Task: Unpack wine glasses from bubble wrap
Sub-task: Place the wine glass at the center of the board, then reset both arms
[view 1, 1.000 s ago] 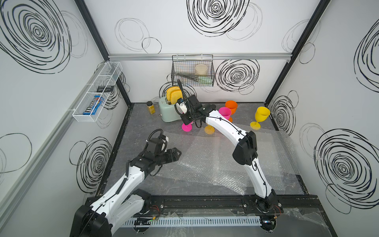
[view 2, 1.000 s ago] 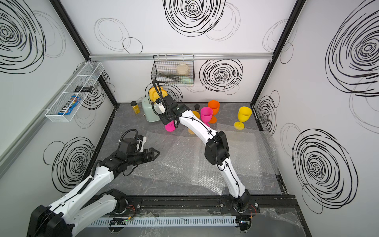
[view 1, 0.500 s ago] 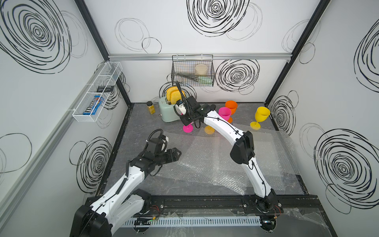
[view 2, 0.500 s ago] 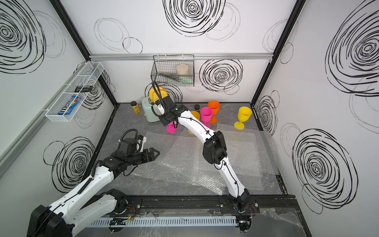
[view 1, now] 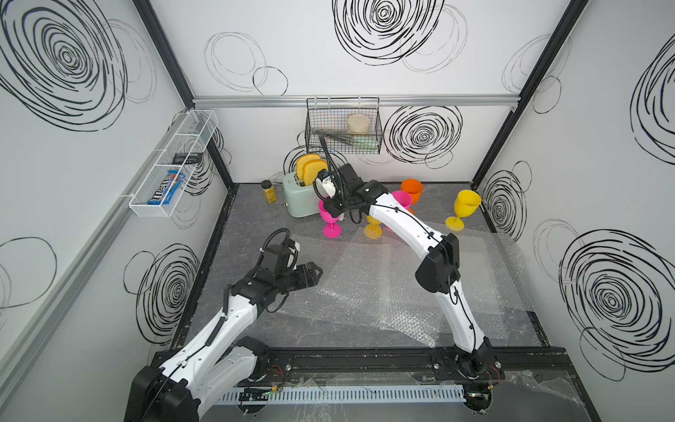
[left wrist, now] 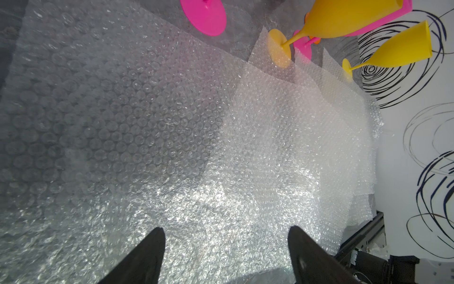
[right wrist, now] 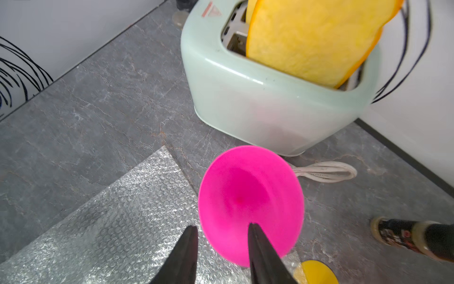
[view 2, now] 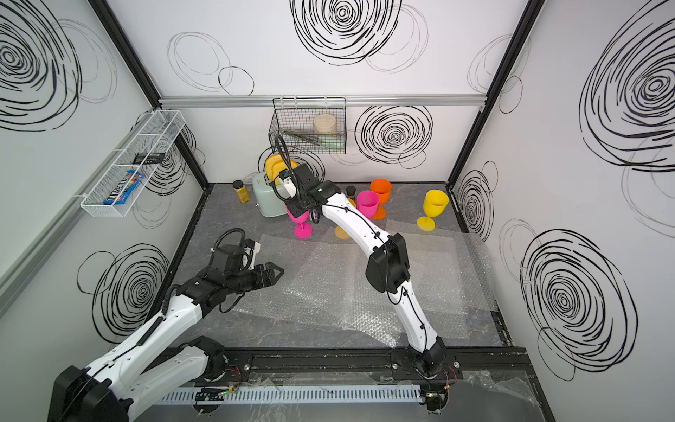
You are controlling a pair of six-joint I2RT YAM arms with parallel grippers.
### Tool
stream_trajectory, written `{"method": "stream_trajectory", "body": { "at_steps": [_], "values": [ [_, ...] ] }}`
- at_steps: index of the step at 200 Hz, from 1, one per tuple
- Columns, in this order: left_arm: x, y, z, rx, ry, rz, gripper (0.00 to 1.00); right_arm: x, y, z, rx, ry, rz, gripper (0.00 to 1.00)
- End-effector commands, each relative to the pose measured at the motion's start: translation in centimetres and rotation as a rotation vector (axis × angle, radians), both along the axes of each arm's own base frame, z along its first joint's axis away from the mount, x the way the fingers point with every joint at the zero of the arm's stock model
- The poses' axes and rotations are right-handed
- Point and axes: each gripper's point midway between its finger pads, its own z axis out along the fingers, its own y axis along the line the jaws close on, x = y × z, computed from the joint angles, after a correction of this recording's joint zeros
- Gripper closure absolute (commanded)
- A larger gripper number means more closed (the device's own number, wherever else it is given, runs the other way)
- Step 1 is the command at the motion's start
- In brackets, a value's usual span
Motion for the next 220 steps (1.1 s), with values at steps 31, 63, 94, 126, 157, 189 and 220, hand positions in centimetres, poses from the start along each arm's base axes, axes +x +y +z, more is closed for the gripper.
{"method": "stream_trajectory", "body": {
  "at_steps": [31, 63, 94, 126, 157, 189, 220],
  "values": [
    [2.5, 0.7, 3.8, 0.058, -0.122, -0.012, 0.15, -1.4, -6.4, 9.8, 0.094, -0.182, -0.088, 0.52],
    [5.2, 1.9, 6.0, 0.148, -0.209, 0.018, 0.12, -3.4, -13.5, 10.3, 0.163, -0.216, -0.231, 0.48],
    [8.0, 3.6, 7.9, 0.248, -0.325, 0.072, 0.03, -5.7, -22.7, 8.8, 0.265, -0.278, -0.443, 0.25],
    [11.5, 7.5, 9.6, 0.308, -0.455, 0.210, 0.04, -7.1, -31.5, 5.4, 0.273, -0.329, -0.676, 0.03],
    [13.4, 12.5, 8.9, 0.457, -0.521, 0.378, 0.04, -8.3, -38.2, 1.0, 0.239, -0.362, -0.902, 0.03],
    [12.9, 14.8, 8.1, 0.643, -0.700, 0.439, 0.04, -9.5, -42.1, -2.5, 0.200, -0.449, -1.008, 0.03],
    [12.1, 15.0, 6.2, 0.646, -0.822, 0.450, 0.04, -9.8, -44.1, -5.4, 0.146, -0.470, -1.069, 0.03]
  ]
}}
